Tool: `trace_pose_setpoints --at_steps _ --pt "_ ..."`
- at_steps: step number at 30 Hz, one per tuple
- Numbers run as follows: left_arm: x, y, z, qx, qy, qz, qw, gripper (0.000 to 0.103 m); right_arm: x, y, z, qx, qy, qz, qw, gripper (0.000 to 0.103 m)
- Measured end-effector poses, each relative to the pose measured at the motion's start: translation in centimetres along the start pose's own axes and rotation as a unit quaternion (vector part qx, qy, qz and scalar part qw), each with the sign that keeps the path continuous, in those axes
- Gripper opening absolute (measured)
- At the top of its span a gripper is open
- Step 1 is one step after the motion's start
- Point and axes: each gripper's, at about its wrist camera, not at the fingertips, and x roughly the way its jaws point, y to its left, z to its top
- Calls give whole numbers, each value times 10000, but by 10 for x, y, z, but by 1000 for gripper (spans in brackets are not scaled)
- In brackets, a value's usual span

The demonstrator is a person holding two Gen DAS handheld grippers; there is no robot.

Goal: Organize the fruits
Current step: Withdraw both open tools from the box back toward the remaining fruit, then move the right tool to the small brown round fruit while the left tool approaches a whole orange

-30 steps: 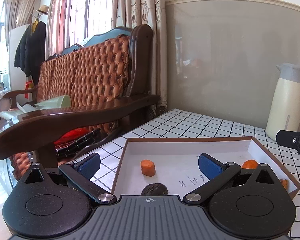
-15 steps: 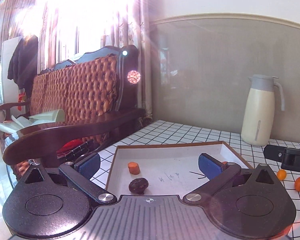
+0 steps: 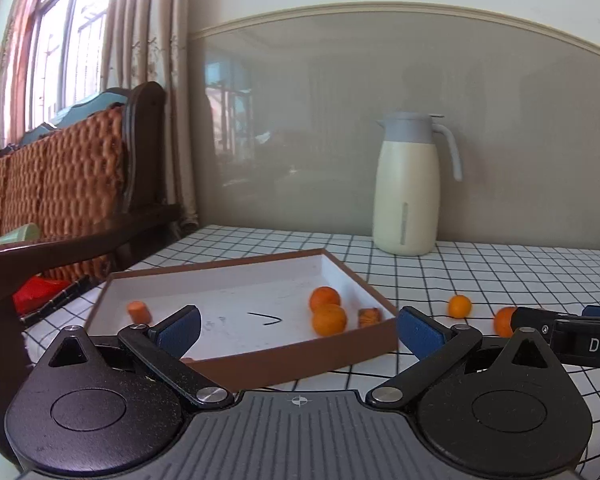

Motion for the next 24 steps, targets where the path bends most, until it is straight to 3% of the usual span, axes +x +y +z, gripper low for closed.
trace_pose_setpoints --at_steps 14,24 --pt "27 -76 -18 394 219 -896 9950 103 -12 -67 -12 385 -75 -799 9960 97" --pt "44 -106 -29 488 390 -1176 9911 103 -13 -91 -19 486 5 -1101 9927 97"
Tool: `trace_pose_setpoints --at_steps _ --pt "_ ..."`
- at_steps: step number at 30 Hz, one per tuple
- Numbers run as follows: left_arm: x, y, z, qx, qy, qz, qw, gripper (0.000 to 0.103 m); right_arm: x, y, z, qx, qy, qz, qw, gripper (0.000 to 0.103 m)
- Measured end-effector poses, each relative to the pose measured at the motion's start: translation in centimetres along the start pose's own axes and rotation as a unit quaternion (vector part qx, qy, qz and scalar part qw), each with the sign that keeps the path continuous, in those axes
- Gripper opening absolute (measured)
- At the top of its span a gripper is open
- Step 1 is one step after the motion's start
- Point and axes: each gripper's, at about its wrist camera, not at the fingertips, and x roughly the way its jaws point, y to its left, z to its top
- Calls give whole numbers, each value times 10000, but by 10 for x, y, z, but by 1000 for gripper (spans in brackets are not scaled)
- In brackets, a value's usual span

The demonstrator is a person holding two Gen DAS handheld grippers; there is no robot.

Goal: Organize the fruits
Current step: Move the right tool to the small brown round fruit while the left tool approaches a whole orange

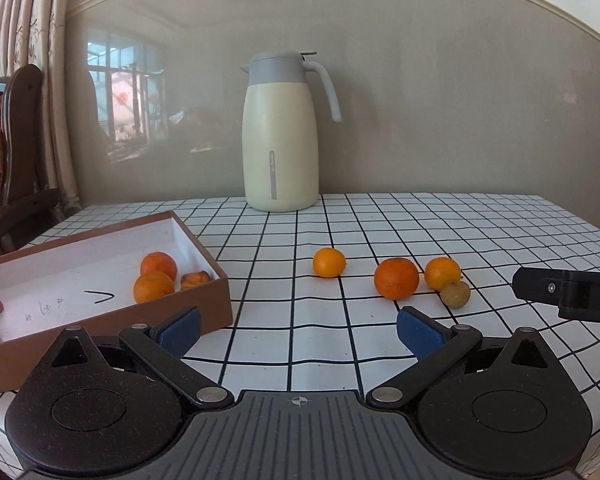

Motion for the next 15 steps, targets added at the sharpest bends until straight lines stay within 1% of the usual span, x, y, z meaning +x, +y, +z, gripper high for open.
trace_pose_setpoints --at_steps 7,12,15 --pt "13 -8 -3 -12 46 -117 9999 103 5 -7 0 -14 25 -122 9999 96" --pt "21 -11 -3 27 73 -137 9999 103 10 -6 1 -97 55 -127 9999 93" --pt "24 -12 -3 35 94 -149 9998 103 13 -5 2 -97 73 -104 9999 88"
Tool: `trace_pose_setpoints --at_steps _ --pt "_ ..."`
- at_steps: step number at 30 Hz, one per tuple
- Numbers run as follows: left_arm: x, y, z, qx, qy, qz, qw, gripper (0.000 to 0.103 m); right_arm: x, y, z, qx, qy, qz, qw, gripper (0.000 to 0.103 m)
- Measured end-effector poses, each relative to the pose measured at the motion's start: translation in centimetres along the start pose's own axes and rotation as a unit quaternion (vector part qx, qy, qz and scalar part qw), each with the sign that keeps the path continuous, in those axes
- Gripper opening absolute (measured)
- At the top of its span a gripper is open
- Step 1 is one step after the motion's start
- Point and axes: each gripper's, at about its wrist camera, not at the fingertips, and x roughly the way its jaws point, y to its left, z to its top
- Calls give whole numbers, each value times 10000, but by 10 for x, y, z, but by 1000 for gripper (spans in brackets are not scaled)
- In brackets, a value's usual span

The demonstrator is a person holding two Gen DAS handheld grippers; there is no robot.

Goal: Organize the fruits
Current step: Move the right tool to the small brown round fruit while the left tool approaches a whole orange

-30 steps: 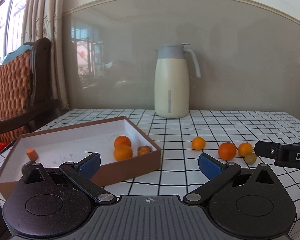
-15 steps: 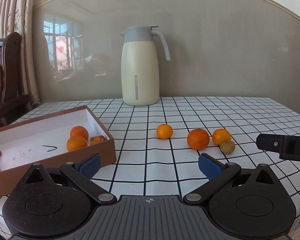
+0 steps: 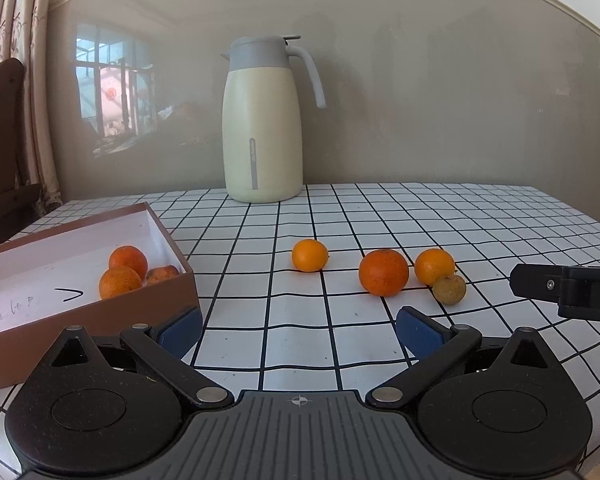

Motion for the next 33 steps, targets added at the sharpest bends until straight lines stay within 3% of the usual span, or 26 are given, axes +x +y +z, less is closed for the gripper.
trace_pose_setpoints --at_steps 3,8,16,18,26,33 --pt "5 -1 1 50 26 -49 10000 94 4 1 2 -1 9 33 10000 79" --pt "14 -3 5 99 50 -104 9999 91 11 4 2 32 78 109 9999 72" --pt "33 -8 11 159 133 -329 9992 77 25 12 5 21 189 234 9995 54" --pt "37 -12 12 241 152 -387 9988 71 29 13 6 42 234 270 9994 44" --pt "55 -23 17 409 200 -507 9977 60 44 15 8 130 369 426 9983 36" --pt "57 -21 18 428 291 -432 9977 59 57 19 8 233 510 486 9972 31"
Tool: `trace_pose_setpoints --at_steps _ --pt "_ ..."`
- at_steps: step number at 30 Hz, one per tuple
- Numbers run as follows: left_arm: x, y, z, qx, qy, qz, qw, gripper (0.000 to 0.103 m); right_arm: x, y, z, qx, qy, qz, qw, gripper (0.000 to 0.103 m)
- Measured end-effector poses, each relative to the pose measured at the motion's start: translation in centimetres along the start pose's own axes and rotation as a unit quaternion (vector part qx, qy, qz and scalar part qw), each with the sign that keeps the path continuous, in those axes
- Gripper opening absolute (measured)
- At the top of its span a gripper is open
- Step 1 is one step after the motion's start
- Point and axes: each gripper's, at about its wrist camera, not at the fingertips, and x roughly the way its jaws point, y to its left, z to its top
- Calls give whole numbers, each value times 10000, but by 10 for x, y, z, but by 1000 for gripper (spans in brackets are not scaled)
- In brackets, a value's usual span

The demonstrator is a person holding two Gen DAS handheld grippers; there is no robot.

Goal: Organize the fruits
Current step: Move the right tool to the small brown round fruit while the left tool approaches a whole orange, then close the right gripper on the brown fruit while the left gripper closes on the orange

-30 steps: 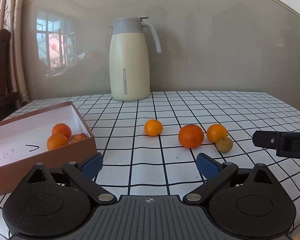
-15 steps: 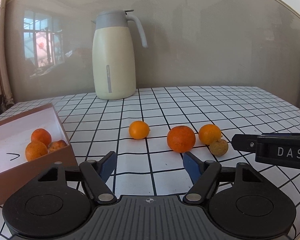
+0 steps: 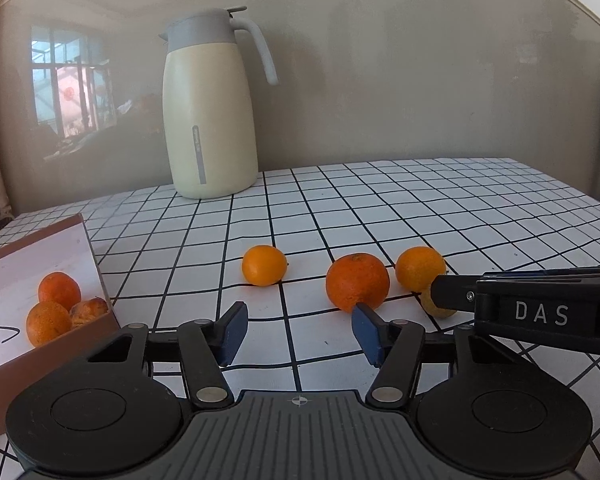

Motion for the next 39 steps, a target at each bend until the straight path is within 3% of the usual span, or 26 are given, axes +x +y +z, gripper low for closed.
trace_pose_setpoints --at_steps 4,8,26,37,38,39 --pt "0 3 0 9 36 28 10000 56 6 4 0 -6 61 6 10000 29" --pt "1 2 -1 75 59 27 10000 56 12 7 0 -24 130 -2 9999 19" --pt "25 -33 18 431 146 -326 9984 56 -3 -22 4 244 -46 -335 9991 19" --pt "43 -29 29 125 433 -453 9980 56 -3 -23 2 193 10 -391 9990 19" --pt "43 -29 29 117 455 -443 9979 52 -3 -23 2 201 15 -391 9990 19" --pt "43 -29 29 93 474 -440 9979 42 -3 -24 2 207 20 -397 9990 19"
